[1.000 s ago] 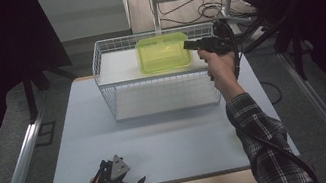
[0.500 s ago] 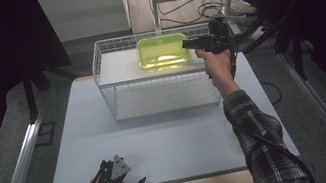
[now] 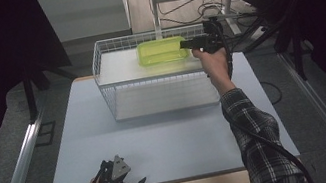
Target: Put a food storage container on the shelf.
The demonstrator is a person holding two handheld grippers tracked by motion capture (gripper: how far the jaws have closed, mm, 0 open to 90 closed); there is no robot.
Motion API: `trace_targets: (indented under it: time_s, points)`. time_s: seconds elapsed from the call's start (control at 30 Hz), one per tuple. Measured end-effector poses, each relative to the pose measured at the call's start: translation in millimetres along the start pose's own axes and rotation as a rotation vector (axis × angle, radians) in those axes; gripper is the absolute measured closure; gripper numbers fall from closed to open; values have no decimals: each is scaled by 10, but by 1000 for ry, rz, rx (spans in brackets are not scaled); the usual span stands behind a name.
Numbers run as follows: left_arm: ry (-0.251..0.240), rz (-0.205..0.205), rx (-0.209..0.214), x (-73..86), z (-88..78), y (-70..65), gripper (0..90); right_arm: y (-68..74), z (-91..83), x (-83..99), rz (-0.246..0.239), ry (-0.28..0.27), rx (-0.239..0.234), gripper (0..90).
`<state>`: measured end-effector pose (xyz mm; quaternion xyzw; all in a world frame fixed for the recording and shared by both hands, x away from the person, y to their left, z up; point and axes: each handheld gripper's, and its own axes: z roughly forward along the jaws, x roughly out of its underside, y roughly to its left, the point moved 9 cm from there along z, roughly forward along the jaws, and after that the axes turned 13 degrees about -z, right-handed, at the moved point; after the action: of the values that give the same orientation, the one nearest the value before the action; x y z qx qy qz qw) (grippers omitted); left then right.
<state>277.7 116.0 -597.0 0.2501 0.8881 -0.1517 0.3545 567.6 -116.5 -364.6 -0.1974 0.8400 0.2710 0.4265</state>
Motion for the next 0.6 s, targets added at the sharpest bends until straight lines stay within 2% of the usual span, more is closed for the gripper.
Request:
trace_targets:
  time_s: [0.07, 0.43, 0.6]
  points:
    - [0, 0, 0, 0, -1, 0, 21, -9, -4, 1, -17, 7, 20, 612]
    - [2, -2, -2, 1, 6, -3, 20, 65, -146, 26, -59, 3, -30, 413]
    - [-1, -5, -2, -3, 3, 0, 20, 129, -202, 51, -85, 0, -50, 352]
